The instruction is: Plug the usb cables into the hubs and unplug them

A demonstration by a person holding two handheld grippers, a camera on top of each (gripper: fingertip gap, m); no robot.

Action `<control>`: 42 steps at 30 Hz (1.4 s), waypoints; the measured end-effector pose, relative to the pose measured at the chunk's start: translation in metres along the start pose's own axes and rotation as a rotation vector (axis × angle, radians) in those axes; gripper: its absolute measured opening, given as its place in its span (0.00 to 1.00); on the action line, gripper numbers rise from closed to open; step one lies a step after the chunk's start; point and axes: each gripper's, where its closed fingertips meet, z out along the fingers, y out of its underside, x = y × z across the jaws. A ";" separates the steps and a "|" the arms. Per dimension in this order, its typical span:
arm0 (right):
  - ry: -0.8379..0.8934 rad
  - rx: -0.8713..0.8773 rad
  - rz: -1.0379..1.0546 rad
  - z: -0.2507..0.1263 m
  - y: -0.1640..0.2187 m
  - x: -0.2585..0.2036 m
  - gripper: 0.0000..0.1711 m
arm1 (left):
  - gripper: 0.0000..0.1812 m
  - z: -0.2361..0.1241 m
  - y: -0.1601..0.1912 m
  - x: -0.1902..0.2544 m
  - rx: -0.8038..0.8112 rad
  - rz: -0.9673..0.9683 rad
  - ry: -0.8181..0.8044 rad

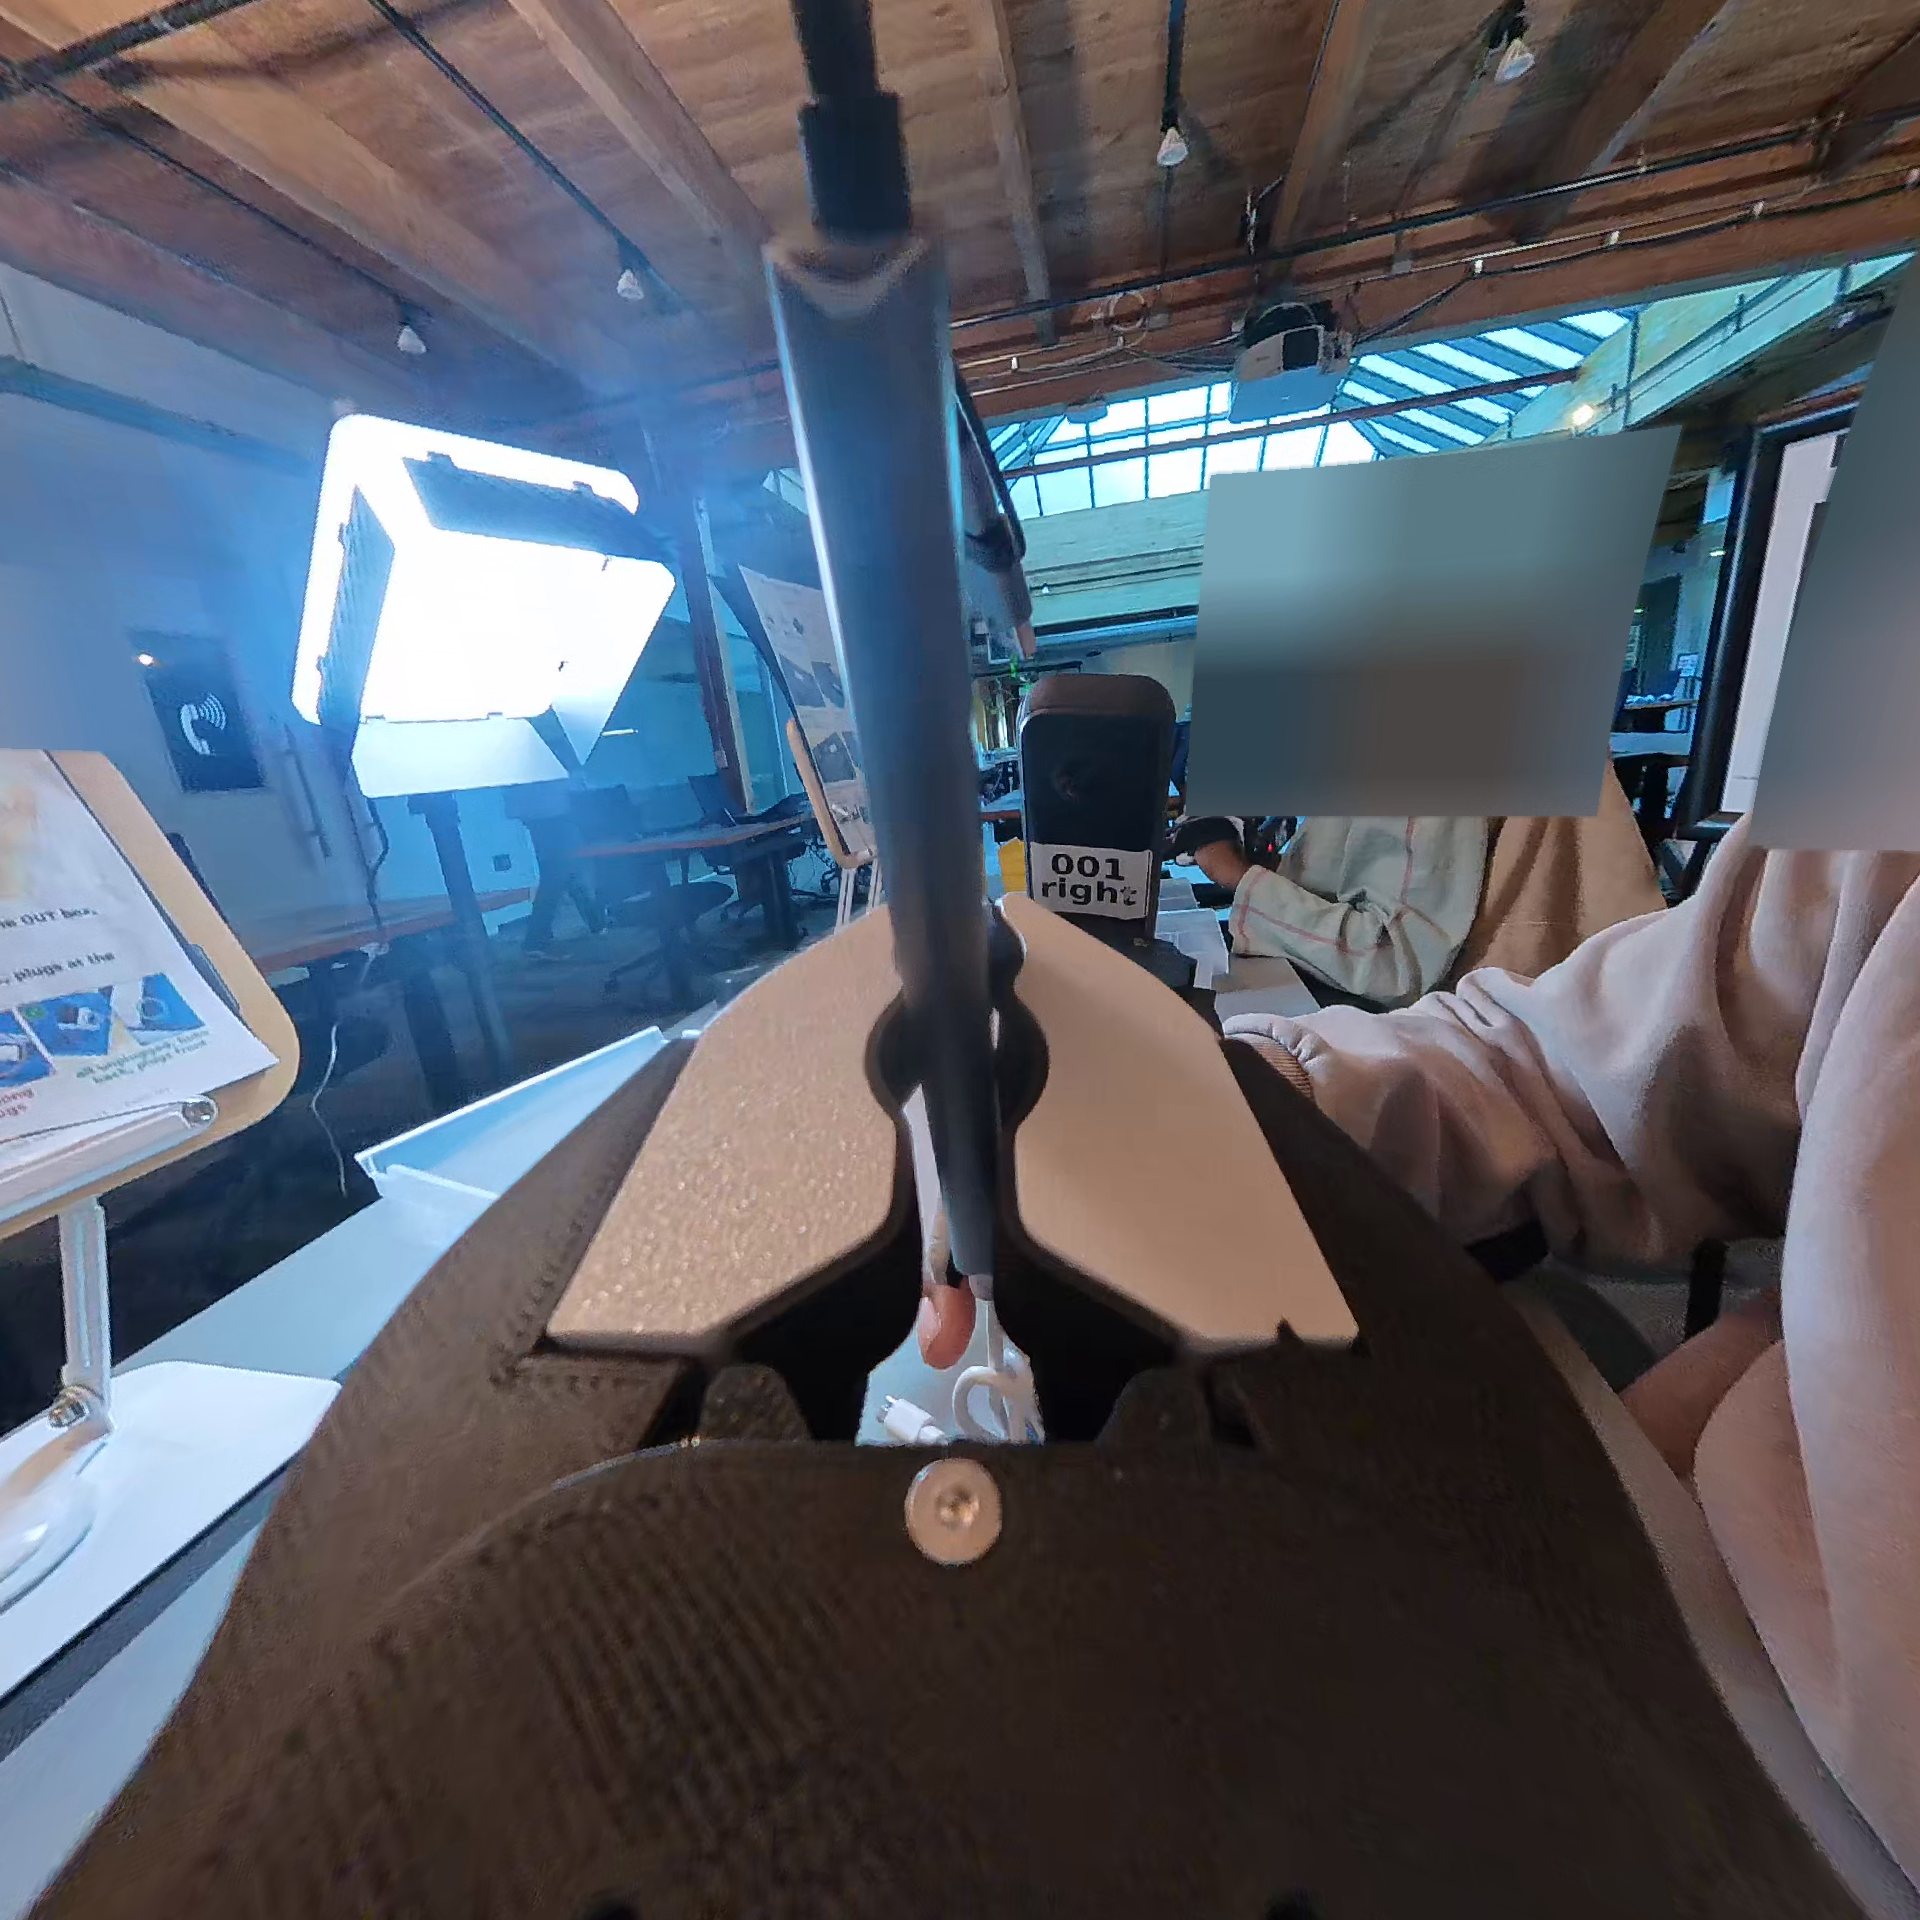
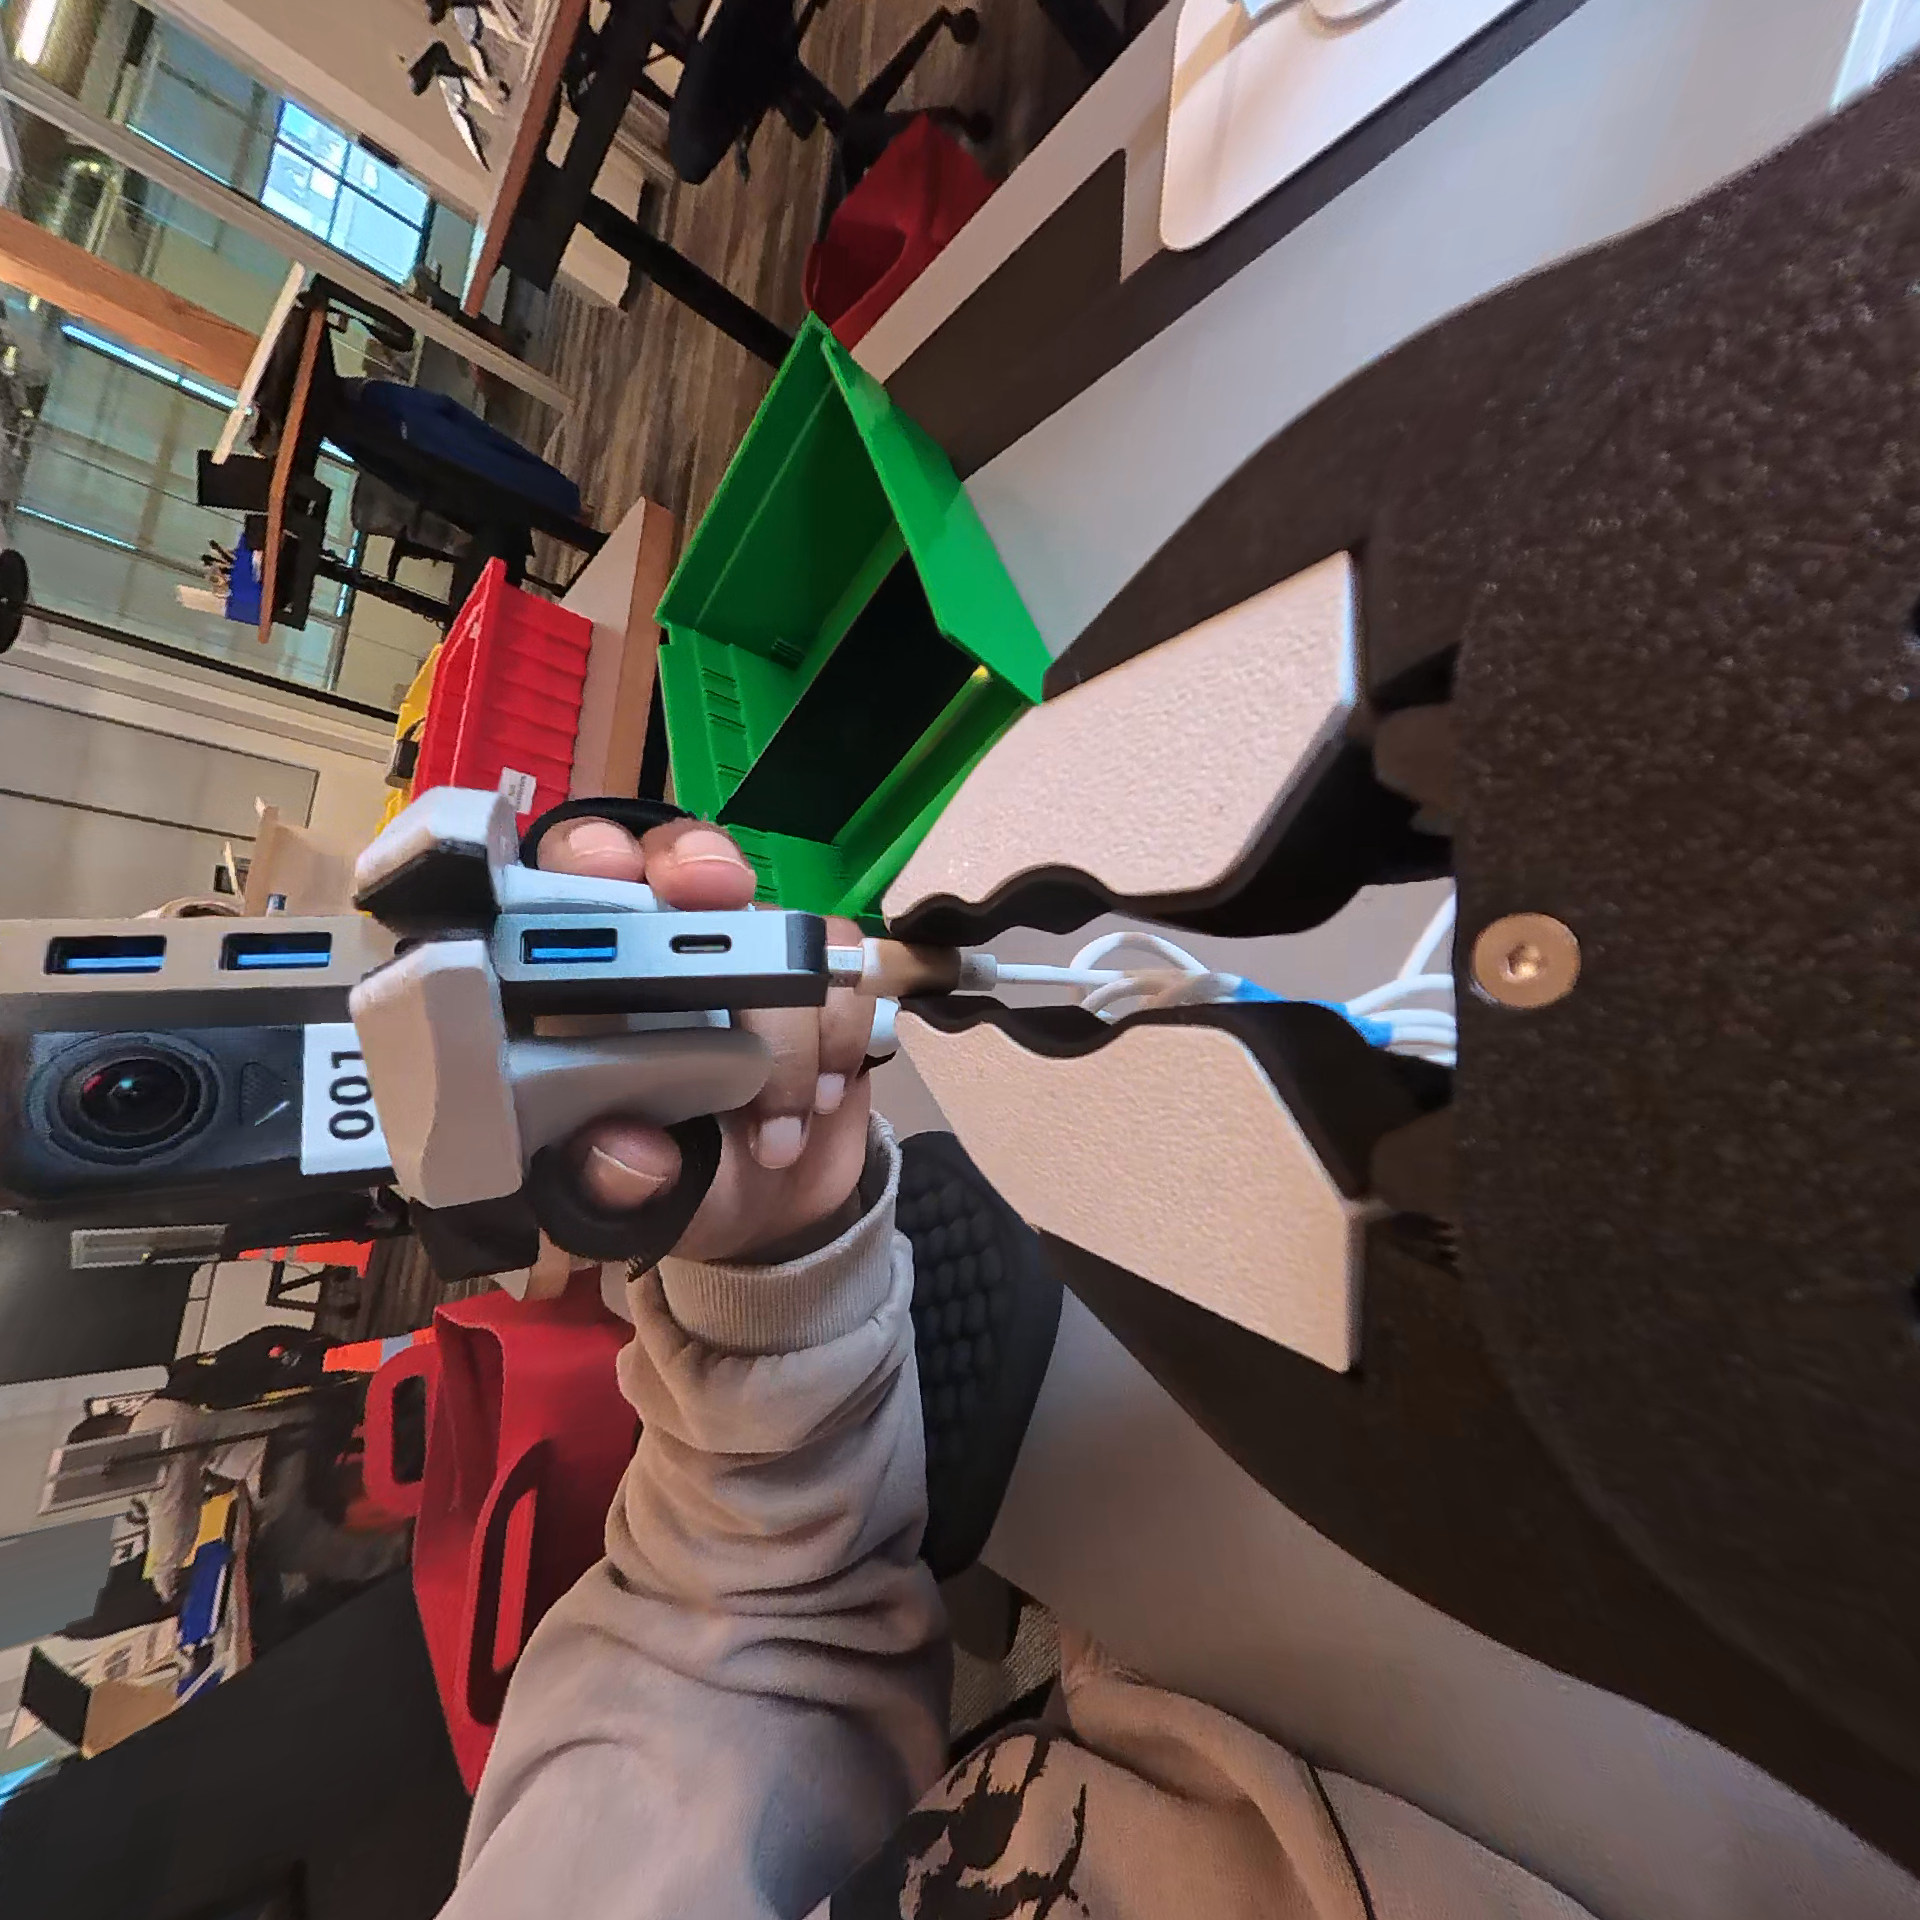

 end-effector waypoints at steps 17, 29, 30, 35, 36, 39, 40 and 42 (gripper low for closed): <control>0.141 -0.003 -0.037 -0.014 -0.021 0.048 0.05 | 0.05 -0.082 -0.088 -0.022 0.133 0.099 -0.224; 0.534 -0.142 -0.048 -0.142 -0.051 0.204 0.05 | 0.05 -0.064 0.092 -0.045 -0.301 -0.176 -0.261; 0.545 -0.175 -0.051 -0.148 -0.046 0.219 0.05 | 0.05 -0.063 0.098 -0.043 -0.317 -0.175 -0.254; 0.611 -0.373 -0.020 -0.172 0.006 0.280 0.05 | 0.05 -0.059 0.122 -0.037 -0.380 -0.179 -0.239; 0.622 -0.410 0.005 -0.175 0.020 0.289 0.05 | 0.05 -0.059 0.125 -0.036 -0.388 -0.178 -0.234; 0.605 -0.400 0.045 -0.174 0.034 0.293 0.05 | 0.05 -0.058 0.128 -0.032 -0.403 -0.170 -0.217; 0.590 -0.368 0.047 -0.171 0.030 0.287 0.05 | 0.05 -0.058 0.128 -0.031 -0.404 -0.166 -0.214; 0.541 -0.327 0.047 -0.166 0.020 0.269 0.04 | 0.05 -0.059 0.126 -0.030 -0.401 -0.158 -0.214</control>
